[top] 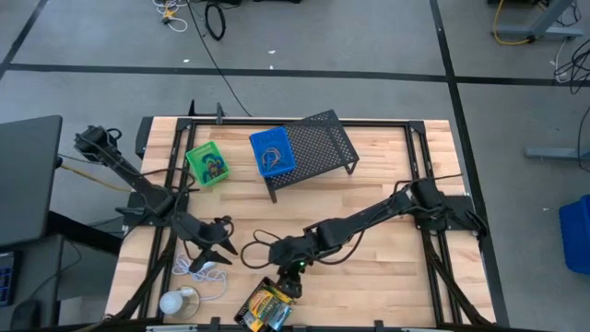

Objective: Pick & Place Office Desk Supplies
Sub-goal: Put the black bin on the shelf

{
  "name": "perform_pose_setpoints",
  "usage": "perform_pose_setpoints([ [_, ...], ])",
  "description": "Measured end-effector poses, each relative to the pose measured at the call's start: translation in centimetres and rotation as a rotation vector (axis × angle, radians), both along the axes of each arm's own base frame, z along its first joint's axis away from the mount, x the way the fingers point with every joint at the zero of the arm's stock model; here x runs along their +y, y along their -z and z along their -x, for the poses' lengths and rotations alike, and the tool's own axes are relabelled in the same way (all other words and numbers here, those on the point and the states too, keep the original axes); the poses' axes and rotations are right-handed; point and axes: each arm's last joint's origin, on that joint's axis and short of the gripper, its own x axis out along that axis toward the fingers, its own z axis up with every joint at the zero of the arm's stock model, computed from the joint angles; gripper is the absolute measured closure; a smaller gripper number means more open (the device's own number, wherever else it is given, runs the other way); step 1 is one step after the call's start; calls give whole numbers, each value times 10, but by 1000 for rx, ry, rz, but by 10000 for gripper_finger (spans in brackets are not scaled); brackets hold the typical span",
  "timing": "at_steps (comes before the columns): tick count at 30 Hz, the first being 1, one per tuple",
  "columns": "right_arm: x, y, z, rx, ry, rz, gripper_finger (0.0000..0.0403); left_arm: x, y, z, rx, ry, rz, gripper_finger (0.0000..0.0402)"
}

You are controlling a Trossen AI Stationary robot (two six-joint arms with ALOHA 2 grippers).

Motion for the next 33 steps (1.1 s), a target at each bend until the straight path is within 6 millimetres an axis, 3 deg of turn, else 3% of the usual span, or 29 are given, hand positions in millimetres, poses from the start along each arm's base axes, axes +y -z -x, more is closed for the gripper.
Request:
perform_pose_setpoints([
  [16,7,32,-4,77,22,18,229,0,-1,-1,-26,8,-19,240],
  [33,13,37,-8,35,-11,-6,229,0,-1,-1,-34,-8,-24,240],
])
